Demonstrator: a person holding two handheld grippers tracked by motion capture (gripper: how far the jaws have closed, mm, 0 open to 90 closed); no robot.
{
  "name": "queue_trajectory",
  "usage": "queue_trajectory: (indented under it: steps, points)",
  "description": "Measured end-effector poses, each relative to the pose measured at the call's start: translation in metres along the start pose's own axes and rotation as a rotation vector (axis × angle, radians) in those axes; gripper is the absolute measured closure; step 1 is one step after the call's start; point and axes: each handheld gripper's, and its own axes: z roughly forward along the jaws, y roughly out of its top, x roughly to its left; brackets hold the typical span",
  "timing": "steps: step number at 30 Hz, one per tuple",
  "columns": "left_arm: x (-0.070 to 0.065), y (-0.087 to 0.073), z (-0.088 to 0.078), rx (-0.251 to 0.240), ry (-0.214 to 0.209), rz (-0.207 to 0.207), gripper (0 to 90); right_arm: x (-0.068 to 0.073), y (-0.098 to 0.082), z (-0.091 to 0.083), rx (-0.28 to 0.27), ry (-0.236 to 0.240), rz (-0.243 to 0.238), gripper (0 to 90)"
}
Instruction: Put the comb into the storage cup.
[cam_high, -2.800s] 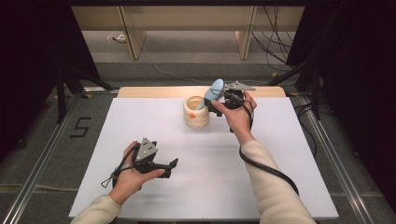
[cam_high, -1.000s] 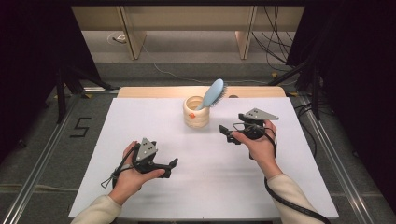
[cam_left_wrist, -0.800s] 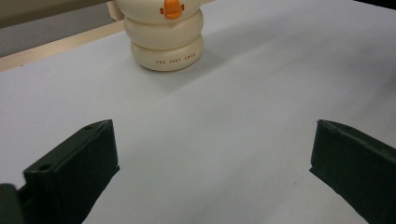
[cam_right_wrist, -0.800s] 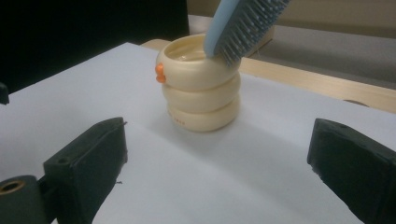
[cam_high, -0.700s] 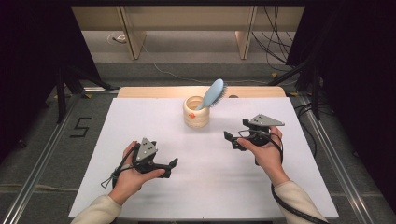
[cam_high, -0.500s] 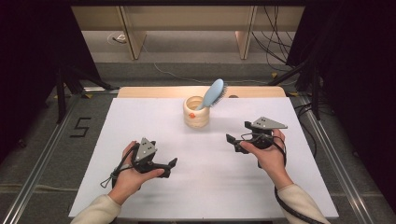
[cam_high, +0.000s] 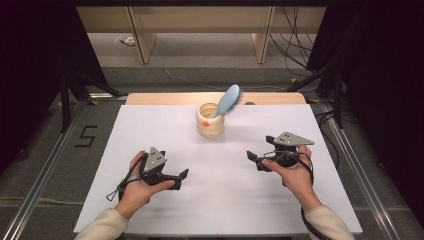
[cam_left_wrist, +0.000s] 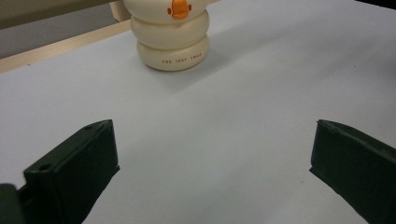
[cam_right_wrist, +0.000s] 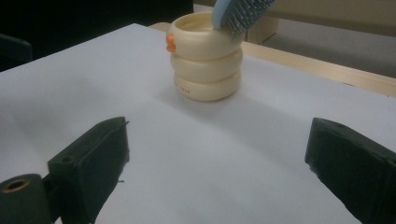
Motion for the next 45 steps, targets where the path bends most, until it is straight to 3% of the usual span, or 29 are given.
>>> queue_trajectory:
  steps: [16,27,45]
  points:
    - [0.007,-0.002,-0.001,0.005,0.006,-0.007,0.1,-0.005,-0.016,-0.027,0.014,-0.005,-0.013,8.4]
    - [0.013,-0.005,-0.005,0.005,0.025,-0.015,0.1,-0.012,-0.029,-0.044,0.022,-0.027,-0.006,10.0]
    - [0.013,-0.007,-0.005,0.010,0.023,-0.016,0.1,-0.019,-0.049,-0.066,0.029,-0.042,0.021,14.0]
